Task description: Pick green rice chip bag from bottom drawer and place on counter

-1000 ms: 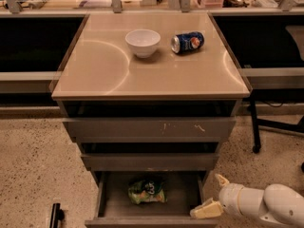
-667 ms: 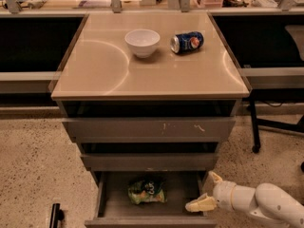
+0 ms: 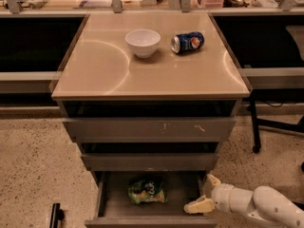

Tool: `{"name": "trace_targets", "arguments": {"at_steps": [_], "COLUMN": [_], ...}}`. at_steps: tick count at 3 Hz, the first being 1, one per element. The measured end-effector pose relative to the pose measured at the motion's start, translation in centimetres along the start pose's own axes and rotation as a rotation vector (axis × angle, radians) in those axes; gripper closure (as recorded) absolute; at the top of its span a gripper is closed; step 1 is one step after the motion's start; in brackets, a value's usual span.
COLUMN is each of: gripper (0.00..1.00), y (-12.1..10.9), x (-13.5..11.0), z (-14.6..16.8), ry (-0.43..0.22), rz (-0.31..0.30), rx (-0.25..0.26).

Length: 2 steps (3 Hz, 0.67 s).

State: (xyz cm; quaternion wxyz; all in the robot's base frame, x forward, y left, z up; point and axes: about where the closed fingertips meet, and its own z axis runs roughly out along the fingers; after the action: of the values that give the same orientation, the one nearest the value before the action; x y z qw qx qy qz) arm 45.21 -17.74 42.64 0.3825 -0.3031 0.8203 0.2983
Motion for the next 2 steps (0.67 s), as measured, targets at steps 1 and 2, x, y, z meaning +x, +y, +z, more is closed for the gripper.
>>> {"name": "trace_targets", "arguments": {"at_steps": [1, 2], "gripper": [0.00, 0.00], "y": [-0.6, -1.2], "x": [2.6, 6.1], "z": [2.7, 8.2], "ry": [-0.013, -0.032], "rz": [0.062, 0.118], "rx": [-0.008, -0.055]}}
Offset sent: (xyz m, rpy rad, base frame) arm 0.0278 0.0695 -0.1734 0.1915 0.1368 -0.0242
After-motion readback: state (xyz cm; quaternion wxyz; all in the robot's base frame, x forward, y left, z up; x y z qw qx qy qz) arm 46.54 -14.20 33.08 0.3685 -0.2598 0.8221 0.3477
